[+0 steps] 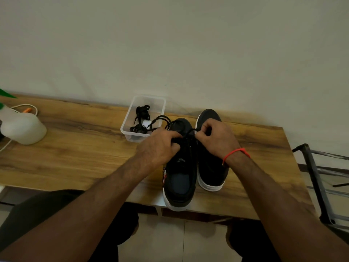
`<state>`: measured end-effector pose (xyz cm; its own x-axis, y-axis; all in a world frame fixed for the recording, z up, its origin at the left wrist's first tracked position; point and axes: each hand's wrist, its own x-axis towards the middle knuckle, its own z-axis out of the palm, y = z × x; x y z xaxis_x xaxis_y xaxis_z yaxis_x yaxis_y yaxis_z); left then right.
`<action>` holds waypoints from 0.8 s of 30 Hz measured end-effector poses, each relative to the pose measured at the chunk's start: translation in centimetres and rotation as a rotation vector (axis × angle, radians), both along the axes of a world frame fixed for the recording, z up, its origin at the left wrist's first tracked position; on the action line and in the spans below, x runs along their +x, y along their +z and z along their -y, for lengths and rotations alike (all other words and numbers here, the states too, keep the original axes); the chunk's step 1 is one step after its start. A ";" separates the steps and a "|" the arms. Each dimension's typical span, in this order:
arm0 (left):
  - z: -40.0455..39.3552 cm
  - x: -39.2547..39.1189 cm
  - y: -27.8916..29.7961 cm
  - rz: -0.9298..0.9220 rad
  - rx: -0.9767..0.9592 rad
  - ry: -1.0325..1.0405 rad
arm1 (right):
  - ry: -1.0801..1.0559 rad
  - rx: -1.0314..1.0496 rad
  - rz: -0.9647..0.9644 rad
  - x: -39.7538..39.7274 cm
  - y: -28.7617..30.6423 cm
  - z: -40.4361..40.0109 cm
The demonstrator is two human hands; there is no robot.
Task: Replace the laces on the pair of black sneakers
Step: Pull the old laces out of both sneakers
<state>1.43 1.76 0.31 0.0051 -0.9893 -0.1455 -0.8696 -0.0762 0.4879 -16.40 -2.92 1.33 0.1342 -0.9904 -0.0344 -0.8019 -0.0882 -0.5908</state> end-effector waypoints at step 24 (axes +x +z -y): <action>1.0 -0.6 2.4 -0.541 -0.350 0.196 | 0.377 0.027 0.005 1.0 0.3 -0.3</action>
<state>0.82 0.74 2.69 0.2058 -0.9668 0.1515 -0.4822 0.0345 0.8754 -15.43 -2.59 1.65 0.4891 -0.8703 -0.0580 -0.7136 -0.3610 -0.6004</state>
